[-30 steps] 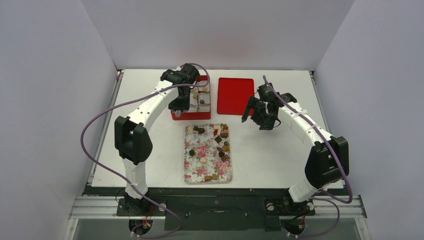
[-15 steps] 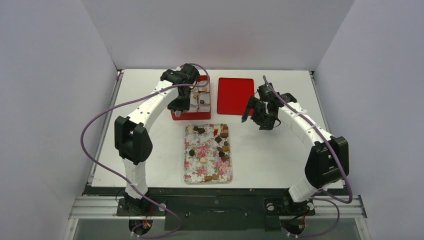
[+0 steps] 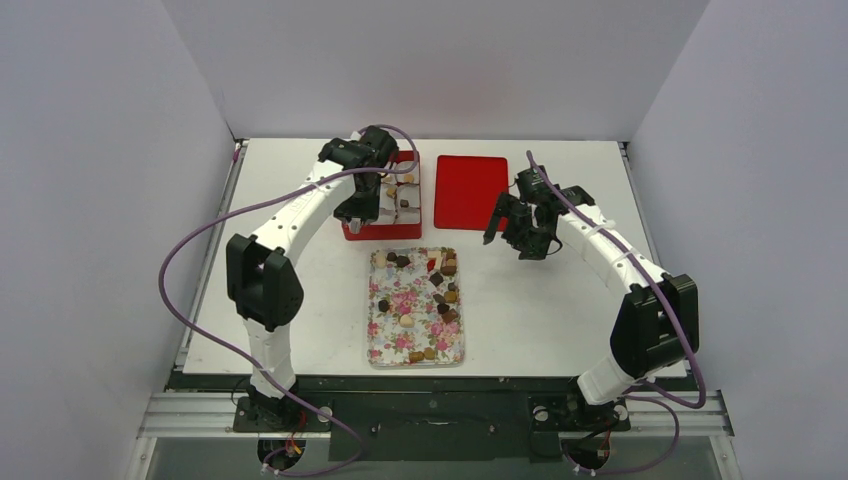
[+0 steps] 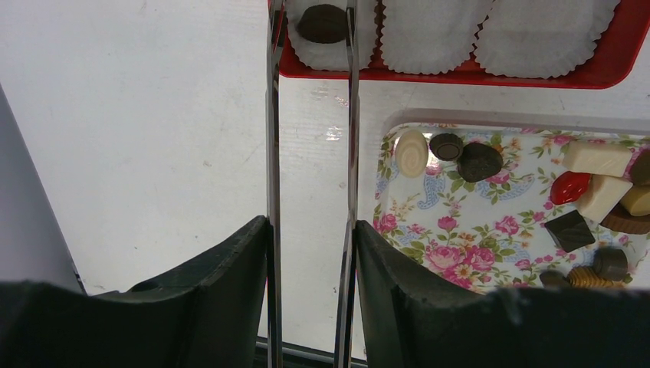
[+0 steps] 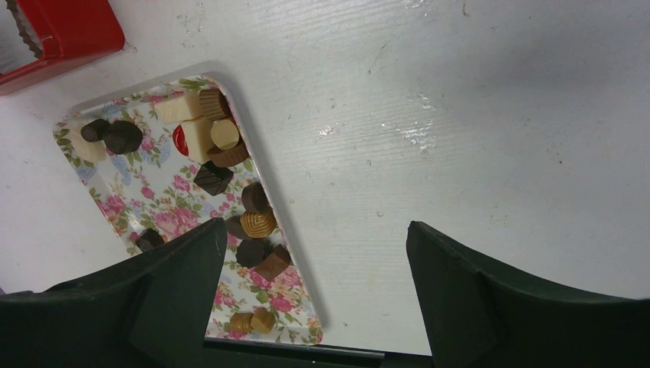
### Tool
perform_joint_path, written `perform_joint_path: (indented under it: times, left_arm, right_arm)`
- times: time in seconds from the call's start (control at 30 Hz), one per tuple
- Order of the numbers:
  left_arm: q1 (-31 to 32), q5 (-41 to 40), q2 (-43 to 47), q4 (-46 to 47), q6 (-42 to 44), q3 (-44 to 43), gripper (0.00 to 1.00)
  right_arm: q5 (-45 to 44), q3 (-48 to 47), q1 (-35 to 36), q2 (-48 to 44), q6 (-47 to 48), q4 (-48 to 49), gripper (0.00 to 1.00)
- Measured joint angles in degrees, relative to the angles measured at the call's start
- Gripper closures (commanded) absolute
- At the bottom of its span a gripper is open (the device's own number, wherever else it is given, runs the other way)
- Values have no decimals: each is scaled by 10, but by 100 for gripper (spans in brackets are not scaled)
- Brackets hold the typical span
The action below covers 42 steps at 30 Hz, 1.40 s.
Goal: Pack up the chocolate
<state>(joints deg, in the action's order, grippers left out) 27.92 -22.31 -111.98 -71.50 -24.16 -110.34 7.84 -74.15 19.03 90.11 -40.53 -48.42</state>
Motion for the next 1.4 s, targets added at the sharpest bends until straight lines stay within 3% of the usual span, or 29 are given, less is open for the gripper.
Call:
perform_joint_path:
  times: [0.57,0.97,1.23,1.4]
  left_arm:
    - [26,3,67,-10,-2,0,60]
    - [175,46,168,-12,-49,85,60]
    - [268,79,189,12,-98,183,60]
    - [310,96,190,29,-117,195,60]
  right_arm:
    - [-1,0,0,-27,0,0,17]
    - [-14,11,2,-69,-4,0,17]
    - [-34,61,2,-130,-17,0,18]
    - [-45,80,2,-157,-25,0,18]
